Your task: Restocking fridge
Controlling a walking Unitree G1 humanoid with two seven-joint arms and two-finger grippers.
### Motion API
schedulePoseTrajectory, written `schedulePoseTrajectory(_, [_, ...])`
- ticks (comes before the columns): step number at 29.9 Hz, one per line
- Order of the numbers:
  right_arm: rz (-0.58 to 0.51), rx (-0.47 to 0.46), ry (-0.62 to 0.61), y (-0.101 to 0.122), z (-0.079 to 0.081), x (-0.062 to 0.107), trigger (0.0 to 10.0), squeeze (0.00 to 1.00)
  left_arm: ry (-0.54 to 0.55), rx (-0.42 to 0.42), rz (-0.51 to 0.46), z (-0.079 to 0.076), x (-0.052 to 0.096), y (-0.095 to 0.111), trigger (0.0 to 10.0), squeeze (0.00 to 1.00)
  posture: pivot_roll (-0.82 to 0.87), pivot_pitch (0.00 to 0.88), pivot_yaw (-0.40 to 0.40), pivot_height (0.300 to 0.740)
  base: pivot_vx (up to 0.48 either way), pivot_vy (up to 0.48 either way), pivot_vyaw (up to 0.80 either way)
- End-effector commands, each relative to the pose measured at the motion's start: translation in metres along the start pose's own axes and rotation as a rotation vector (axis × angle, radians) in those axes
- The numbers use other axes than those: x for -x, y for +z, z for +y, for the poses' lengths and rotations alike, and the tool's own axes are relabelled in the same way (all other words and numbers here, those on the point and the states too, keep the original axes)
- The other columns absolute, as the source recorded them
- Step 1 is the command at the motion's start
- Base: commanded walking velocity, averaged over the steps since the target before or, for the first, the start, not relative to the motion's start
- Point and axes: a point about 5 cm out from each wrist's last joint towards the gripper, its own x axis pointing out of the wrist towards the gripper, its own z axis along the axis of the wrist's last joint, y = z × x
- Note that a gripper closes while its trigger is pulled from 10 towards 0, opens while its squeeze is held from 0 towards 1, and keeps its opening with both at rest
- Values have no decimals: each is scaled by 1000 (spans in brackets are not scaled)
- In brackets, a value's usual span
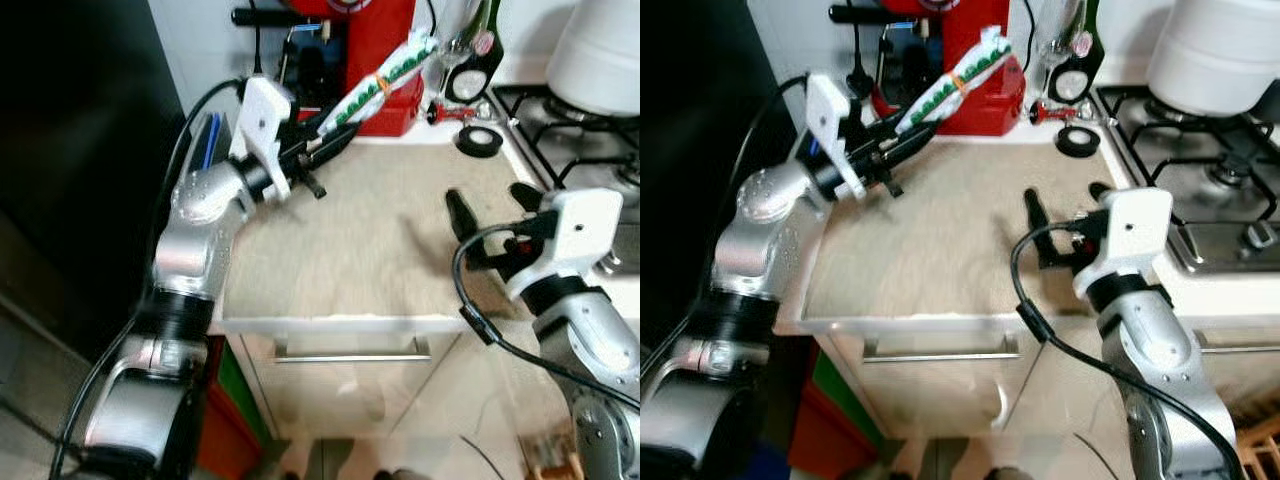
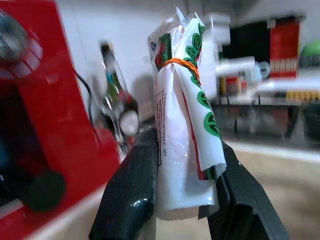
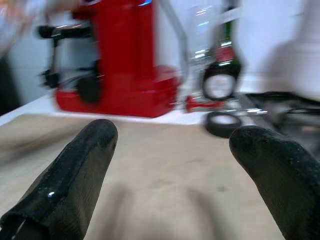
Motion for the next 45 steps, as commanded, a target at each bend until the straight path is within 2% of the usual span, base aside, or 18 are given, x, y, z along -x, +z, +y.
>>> schedulePoseTrajectory(1, [-20,19,-43,2,-4,-1,10000,0,-8,-27,25,-9,-3,-3,10000,0,24,27,47,740,0,0,-800])
schedulePoseTrajectory(3, [-61,67,-59,5,2,-2,10000,0,27,-75,33,-22,0,-11,10000,0,25,25,56,740,0,0,-800])
schedulePoseTrajectory(5, [-72,68,-66,6,4,-2,10000,0,34,-87,35,-26,1,-9,10000,0,25,25,56,740,0,0,-800])
schedulePoseTrajectory(6, [-96,36,-88,7,9,0,10000,0,66,-65,17,-33,6,-4,10000,0,21,19,66,740,0,0,-800])
schedulePoseTrajectory(7, [-96,36,-88,7,9,0,10000,0,66,-65,17,-33,6,-4,10000,0,21,19,66,740,0,0,-800])
schedulePoseTrajectory(8, [-115,-35,-142,8,8,6,10000,0,96,-46,24,-37,11,-3,10000,0,20,16,68,740,0,0,-800])
schedulePoseTrajectory(9, [-122,-53,-165,8,7,9,10000,0,104,-43,37,-38,13,-4,10000,0,20,16,68,740,0,0,-800])
schedulePoseTrajectory(13, [-118,-14,-146,6,10,22,10000,0,102,-84,60,-45,21,-9,10000,0,18,12,72,740,0,0,-400])
schedulePoseTrajectory(18, [-116,-5,-153,2,11,28,10000,0,112,-75,63,-54,26,-7,10000,0,16,5,77,740,0,0,0])
schedulePoseTrajectory(21, [-120,9,-181,1,10,34,10000,0,160,-55,72,-59,36,-7,10000,0,13,1,82,740,0,0,-800])
schedulePoseTrajectory(32, [-129,28,-220,-1,9,40,10000,0,155,-78,107,-66,39,-11,10000,0,9,0,96,740,0,0,-800])
schedulePoseTrajectory(45, [-95,55,-255,-7,3,43,10000,0,293,-56,170,-50,52,-18,10000,0,16,7,69,740,0,0,0])
